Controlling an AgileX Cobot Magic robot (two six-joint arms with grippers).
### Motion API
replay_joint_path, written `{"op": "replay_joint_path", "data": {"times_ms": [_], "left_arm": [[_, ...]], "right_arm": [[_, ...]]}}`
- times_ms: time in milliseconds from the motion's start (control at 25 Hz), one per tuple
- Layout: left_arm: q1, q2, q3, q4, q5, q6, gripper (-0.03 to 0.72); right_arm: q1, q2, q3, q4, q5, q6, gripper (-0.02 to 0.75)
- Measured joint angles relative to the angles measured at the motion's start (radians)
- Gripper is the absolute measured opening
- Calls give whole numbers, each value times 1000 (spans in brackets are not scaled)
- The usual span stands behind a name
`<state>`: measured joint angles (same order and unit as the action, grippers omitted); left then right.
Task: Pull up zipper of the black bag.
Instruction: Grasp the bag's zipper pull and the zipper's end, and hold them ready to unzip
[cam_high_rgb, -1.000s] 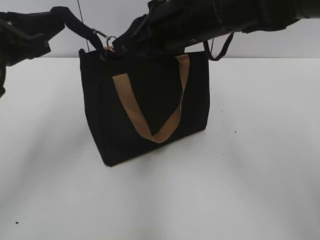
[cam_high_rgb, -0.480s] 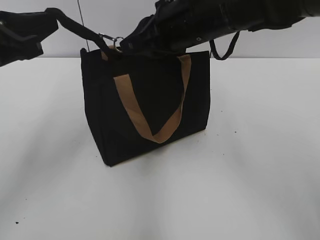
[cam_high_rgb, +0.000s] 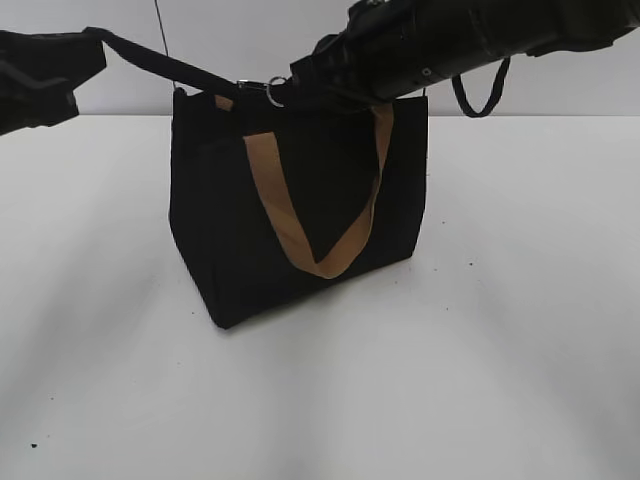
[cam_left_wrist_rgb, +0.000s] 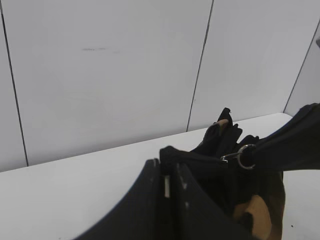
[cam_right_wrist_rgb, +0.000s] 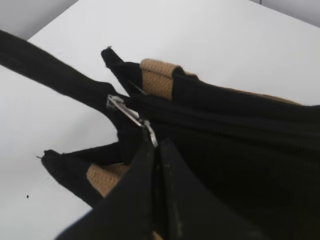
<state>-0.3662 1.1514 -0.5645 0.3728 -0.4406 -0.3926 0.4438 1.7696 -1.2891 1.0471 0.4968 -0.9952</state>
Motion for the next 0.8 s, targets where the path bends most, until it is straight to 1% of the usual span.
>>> {"op": "replay_joint_path", "data": {"times_ms": [480, 680, 800], "left_arm": [[11, 0, 0, 5, 33, 1, 32], [13, 0, 0, 19, 34, 1, 32], [13, 0, 0, 24, 34, 1, 32]], "right_arm": [[-5, 0, -7, -11, 1, 64, -13], [-5, 0, -80, -77, 13, 127, -13], [-5, 0, -105, -161, 40, 203, -13]]}}
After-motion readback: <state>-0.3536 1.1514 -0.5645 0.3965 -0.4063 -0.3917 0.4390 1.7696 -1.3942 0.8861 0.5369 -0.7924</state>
